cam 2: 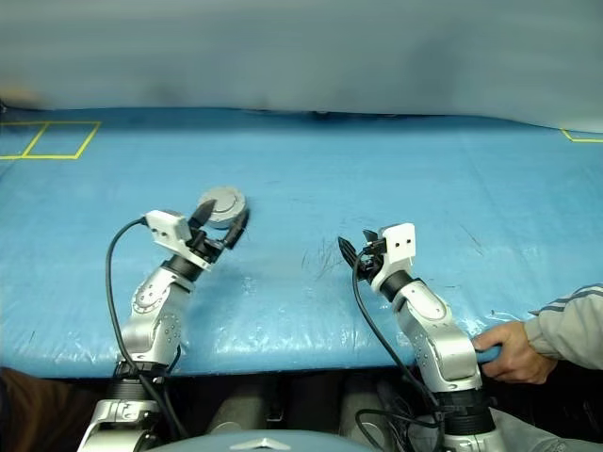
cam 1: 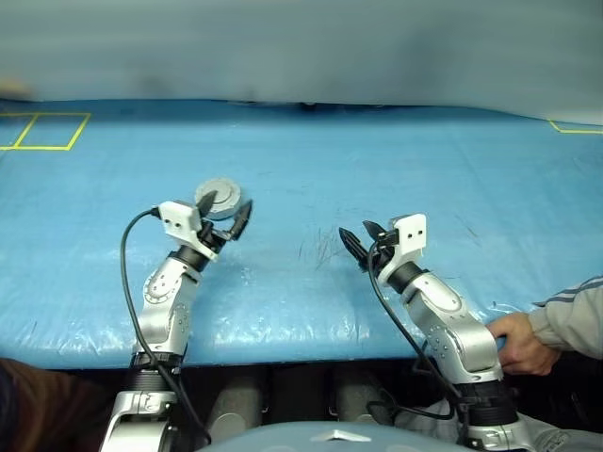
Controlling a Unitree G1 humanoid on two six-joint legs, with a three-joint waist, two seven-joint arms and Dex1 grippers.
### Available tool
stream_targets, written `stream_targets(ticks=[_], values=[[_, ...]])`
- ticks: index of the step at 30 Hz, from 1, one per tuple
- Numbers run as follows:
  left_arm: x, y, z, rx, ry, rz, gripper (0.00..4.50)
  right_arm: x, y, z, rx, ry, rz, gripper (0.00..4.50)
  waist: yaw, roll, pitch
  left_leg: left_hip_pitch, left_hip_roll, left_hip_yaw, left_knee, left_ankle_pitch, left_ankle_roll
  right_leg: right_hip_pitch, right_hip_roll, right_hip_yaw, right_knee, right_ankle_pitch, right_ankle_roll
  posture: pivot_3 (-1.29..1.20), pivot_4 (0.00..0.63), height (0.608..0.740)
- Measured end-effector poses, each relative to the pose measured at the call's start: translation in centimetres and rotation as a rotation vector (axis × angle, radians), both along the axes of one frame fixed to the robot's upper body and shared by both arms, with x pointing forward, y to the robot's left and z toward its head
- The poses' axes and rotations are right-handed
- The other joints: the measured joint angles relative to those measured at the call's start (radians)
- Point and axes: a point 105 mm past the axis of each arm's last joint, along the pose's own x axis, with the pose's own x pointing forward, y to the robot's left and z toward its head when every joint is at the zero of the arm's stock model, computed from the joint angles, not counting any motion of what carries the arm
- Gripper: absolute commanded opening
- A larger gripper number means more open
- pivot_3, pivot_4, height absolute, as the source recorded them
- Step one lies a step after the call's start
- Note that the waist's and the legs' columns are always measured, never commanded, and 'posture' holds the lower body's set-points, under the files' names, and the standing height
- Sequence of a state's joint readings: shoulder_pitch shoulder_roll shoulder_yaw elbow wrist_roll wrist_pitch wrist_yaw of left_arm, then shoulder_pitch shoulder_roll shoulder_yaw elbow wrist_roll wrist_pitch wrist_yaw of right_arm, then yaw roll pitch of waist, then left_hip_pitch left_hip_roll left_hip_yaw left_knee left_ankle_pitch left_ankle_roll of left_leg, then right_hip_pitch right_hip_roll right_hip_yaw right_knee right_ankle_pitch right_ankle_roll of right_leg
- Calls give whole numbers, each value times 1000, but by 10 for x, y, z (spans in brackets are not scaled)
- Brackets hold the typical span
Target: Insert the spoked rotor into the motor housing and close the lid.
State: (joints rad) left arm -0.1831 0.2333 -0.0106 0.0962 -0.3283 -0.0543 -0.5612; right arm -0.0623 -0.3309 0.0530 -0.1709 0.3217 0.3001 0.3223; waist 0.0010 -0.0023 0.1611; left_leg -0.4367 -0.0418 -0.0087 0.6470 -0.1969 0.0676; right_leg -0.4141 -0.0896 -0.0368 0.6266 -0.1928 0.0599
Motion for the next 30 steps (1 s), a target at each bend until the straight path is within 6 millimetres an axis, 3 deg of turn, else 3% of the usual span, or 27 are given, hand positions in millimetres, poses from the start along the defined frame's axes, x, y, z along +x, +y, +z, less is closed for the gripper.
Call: stream_targets(ticks=[5,9,14,30], values=[[4,-17,-9,50,-2,-36,4482,5,-5,-14,-97,2,-9,3124,2,0,0,1,0,0,0,2,3,1,0,0,0,0,0,0,150,740],[5,-29,-22,95,2,-58,4482,9,-2,-14,-116,-24,1,3124,6,0,0,0,0,0,0,2,4,1,0,0,0,0,1,0,150,740],[1,-39,-27,151,-25,-117,4500,9,2,-12,-98,-42,14,4482,13,0,0,0,0,0,0,2,4,0,-1,0,0,0,0,0,150,740],[-9,-38,-41,195,-4,-123,4500,8,9,-10,-47,-37,62,4482,14,0,0,0,0,0,0,2,4,0,-4,0,0,0,1,0,150,740]])
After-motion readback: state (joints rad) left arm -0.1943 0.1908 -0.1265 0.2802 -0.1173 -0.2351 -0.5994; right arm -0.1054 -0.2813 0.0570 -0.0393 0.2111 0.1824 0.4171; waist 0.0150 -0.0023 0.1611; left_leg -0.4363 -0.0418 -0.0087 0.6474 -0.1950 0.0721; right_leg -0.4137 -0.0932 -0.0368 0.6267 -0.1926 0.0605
